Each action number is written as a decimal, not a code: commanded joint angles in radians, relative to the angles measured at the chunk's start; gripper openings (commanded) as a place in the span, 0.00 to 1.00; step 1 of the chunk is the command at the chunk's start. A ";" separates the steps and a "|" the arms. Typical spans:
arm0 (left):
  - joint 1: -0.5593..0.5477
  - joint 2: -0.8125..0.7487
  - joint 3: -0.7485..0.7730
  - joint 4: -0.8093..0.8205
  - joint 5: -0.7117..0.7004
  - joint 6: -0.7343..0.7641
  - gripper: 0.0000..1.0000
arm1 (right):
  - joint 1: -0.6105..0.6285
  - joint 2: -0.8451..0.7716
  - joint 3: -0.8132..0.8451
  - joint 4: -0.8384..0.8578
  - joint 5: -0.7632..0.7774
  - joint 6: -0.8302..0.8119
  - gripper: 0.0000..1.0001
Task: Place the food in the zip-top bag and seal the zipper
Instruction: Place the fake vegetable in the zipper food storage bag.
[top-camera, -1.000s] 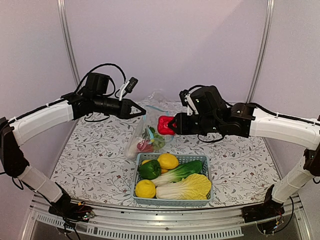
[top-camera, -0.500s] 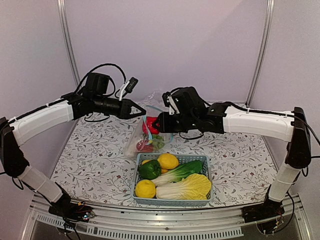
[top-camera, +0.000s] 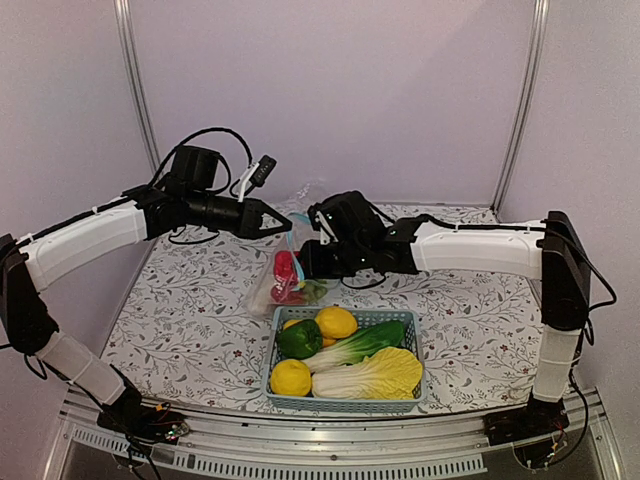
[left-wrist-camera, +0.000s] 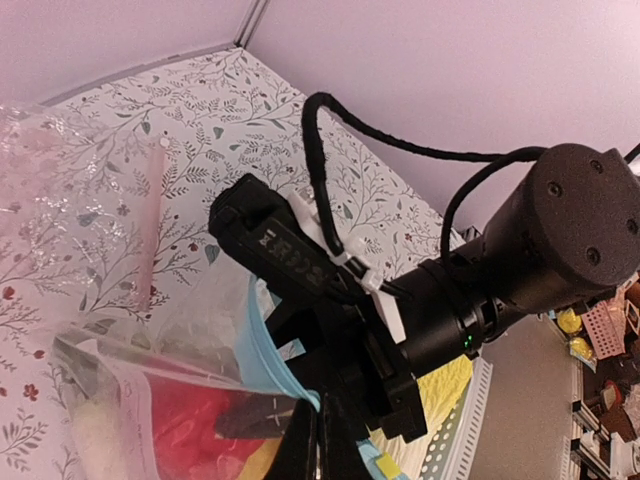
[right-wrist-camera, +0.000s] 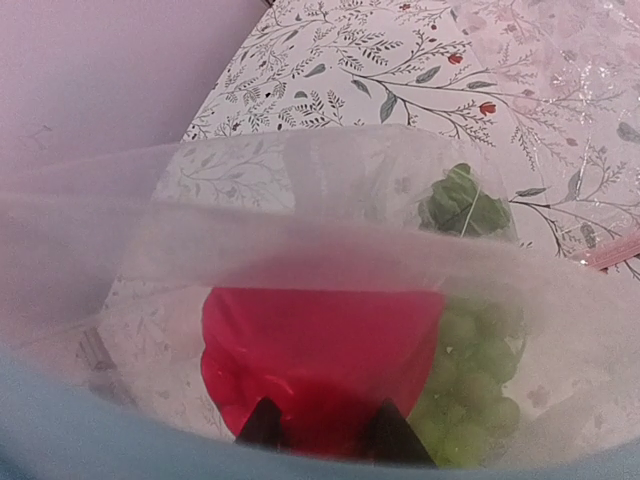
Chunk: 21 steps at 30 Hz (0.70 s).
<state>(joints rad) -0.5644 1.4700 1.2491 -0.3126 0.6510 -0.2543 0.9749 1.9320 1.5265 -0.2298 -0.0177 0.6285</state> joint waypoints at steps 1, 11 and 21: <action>-0.003 -0.004 0.012 0.017 0.021 0.016 0.00 | -0.003 0.041 0.032 0.018 0.012 0.002 0.30; -0.003 -0.001 0.012 0.013 0.018 0.019 0.00 | -0.003 0.033 0.032 0.017 0.012 -0.005 0.52; -0.004 0.000 0.012 0.012 0.014 0.021 0.00 | -0.003 -0.033 0.016 0.016 0.012 -0.035 0.70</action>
<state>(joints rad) -0.5648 1.4700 1.2491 -0.3195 0.6502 -0.2535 0.9749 1.9518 1.5345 -0.2134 -0.0093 0.6167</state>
